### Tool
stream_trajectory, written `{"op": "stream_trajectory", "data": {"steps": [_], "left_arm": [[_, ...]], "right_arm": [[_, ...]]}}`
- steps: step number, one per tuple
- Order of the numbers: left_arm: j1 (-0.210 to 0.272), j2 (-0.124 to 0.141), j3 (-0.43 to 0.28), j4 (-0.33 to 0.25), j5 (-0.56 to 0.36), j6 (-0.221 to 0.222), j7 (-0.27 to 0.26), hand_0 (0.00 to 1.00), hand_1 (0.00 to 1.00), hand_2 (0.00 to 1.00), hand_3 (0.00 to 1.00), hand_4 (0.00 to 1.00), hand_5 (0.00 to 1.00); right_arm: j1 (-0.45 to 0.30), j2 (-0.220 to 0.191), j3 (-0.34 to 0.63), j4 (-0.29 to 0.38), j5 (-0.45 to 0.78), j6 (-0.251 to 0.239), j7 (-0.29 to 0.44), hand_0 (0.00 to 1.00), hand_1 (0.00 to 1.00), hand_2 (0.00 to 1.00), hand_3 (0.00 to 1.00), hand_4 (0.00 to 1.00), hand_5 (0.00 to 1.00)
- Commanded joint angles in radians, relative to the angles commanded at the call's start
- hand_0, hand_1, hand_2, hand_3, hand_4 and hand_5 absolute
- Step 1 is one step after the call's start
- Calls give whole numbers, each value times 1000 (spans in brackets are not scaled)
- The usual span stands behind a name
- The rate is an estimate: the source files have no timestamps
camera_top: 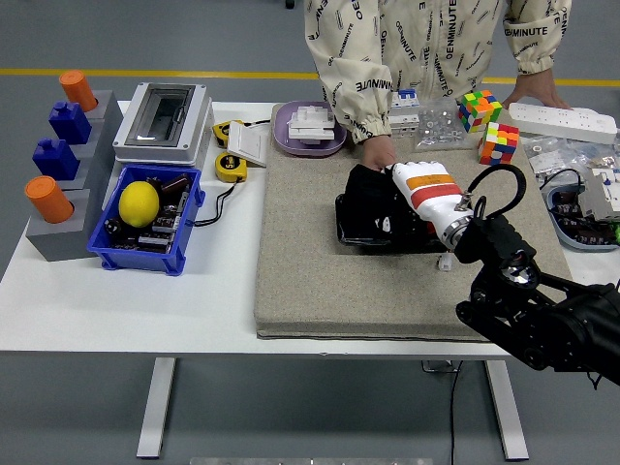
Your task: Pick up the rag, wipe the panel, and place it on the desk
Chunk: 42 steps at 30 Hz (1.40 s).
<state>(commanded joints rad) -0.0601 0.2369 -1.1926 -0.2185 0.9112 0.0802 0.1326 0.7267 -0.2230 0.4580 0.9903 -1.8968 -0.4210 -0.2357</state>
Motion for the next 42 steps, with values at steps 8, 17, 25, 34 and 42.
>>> {"op": "stream_trajectory", "data": {"steps": [8,17,25,34,42], "left_arm": [[-4,-1,1,-3,-1,0,-1,652,663,695,579,681,447],[-4,1,-1,-5,3,0,-1,652,663,695,579,681,448],[-2,-1,-7,-4,7,0,-1,652,663,695,579,680,447],[-2,-4,-12,-5,8,-1,-1,652,663,695,580,680,447],[2,0,-24,-3,17,0,-1,651,662,695,580,680,447]], "right_arm": [[-37,-92,32,-18,0,1,1,373,459,509,528,883,249],[-89,-181,97,-69,-9,3,0,373,458,509,528,883,249],[-120,-239,150,-78,-15,4,-1,373,458,509,527,884,250],[-141,-282,178,-59,-17,7,-4,374,458,509,527,884,250],[-135,-302,141,-12,-3,32,-62,374,458,508,526,882,248]]}}
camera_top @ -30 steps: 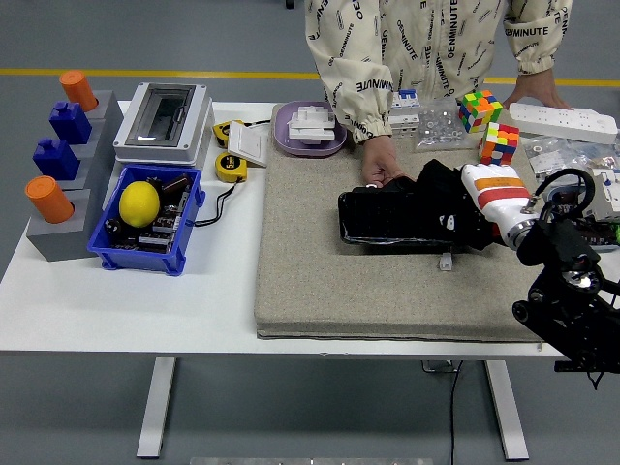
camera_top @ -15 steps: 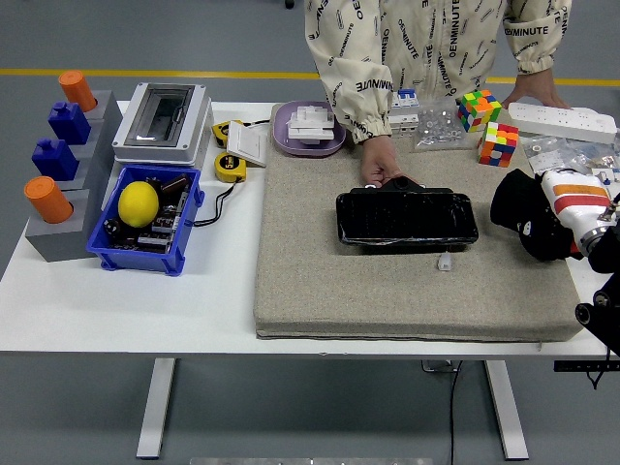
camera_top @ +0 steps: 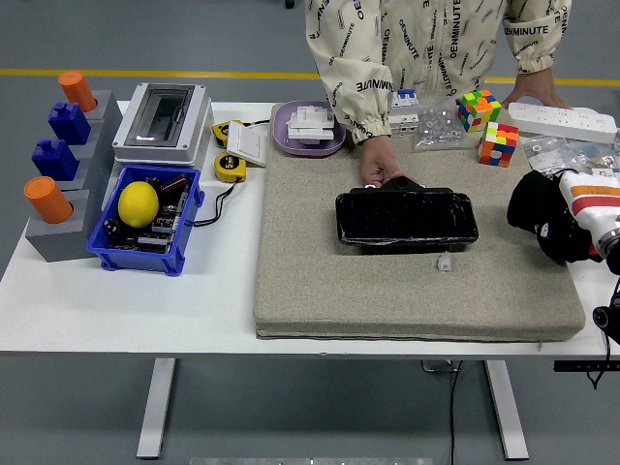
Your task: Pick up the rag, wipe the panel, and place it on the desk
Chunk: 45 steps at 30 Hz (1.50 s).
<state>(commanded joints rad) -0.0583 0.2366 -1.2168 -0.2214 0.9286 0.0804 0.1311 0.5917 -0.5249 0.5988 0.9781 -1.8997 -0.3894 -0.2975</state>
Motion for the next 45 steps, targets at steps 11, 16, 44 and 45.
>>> {"op": "stream_trajectory", "data": {"steps": [11,16,44,45], "left_arm": [[2,2,-7,0,5,0,0,650,662,695,580,680,447],[2,4,-9,0,6,0,0,652,662,695,580,680,447],[1,6,-4,0,7,0,0,652,664,695,580,681,447],[1,6,-4,0,7,0,-1,652,664,695,580,681,447]], "right_arm": [[-15,-43,-14,83,292,49,-156,384,458,507,526,881,244],[-19,-65,-3,111,423,60,-206,382,456,506,524,879,240],[-103,-166,153,410,204,146,-205,357,451,504,525,869,204],[-112,-169,163,425,161,152,-193,357,451,504,525,869,204]]}}
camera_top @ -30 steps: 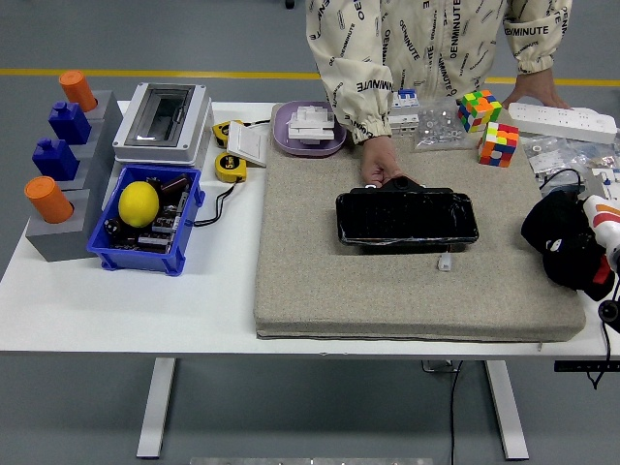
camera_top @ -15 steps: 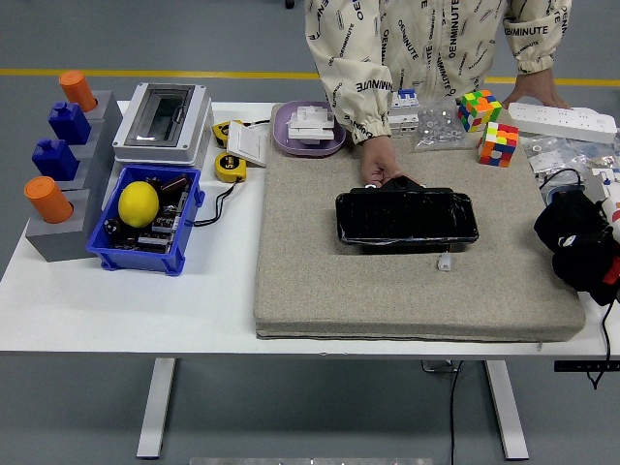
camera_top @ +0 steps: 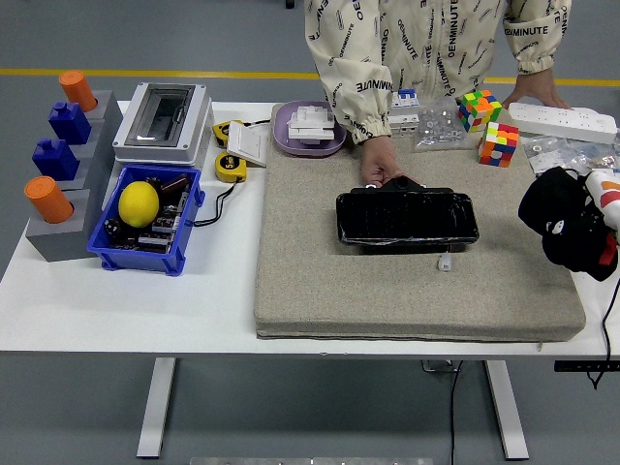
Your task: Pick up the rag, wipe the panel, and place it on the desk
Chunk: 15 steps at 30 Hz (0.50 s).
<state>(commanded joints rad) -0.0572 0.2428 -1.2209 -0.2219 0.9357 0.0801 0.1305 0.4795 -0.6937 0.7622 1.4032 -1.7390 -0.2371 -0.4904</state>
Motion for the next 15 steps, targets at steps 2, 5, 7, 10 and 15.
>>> {"op": "stream_trajectory", "data": {"steps": [2,5,7,10,15], "left_arm": [[0,1,0,0,1,0,0,652,664,695,580,681,447],[1,2,0,1,2,0,0,652,662,695,580,682,449],[3,3,1,1,2,0,0,652,662,695,580,682,449],[5,2,2,2,1,0,0,652,662,695,580,681,448],[6,2,7,1,0,0,0,652,662,695,579,681,447]], "right_arm": [[-18,-6,14,22,-75,8,22,357,451,504,525,869,204],[-38,-13,20,41,-176,10,40,351,448,502,526,873,198],[-57,-16,21,52,-266,13,53,351,448,502,526,873,198],[-78,-15,15,63,-378,20,64,350,448,502,522,876,194],[-100,2,13,76,-476,39,59,347,448,502,522,877,192]]}}
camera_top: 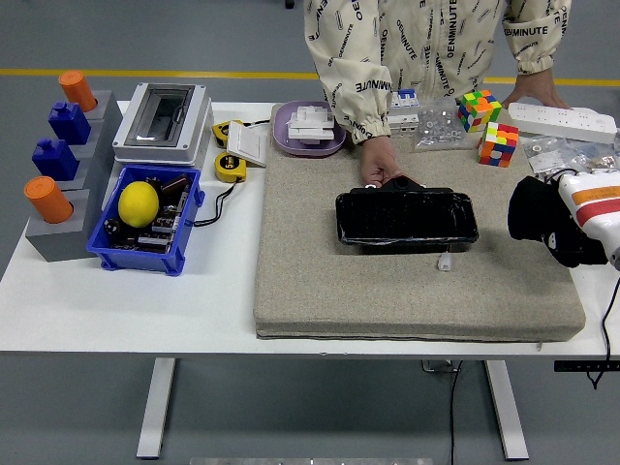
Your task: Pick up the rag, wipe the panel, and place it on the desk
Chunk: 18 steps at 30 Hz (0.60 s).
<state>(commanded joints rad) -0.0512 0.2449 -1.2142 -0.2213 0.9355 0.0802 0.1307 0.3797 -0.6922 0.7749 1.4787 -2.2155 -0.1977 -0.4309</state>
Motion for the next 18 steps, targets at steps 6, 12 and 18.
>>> {"op": "stream_trajectory", "data": {"steps": [6,12,18], "left_arm": [[-1,2,4,-1,0,0,0,652,663,695,580,681,448],[-1,1,4,0,0,0,0,651,663,695,579,681,448],[-3,1,0,0,2,0,0,652,662,695,580,682,449]], "right_arm": [[-26,21,12,44,23,24,-43,346,448,502,523,880,190],[-54,27,75,77,272,33,-91,345,448,502,524,888,183],[-75,28,140,75,525,14,-108,347,449,503,526,898,176]]}}
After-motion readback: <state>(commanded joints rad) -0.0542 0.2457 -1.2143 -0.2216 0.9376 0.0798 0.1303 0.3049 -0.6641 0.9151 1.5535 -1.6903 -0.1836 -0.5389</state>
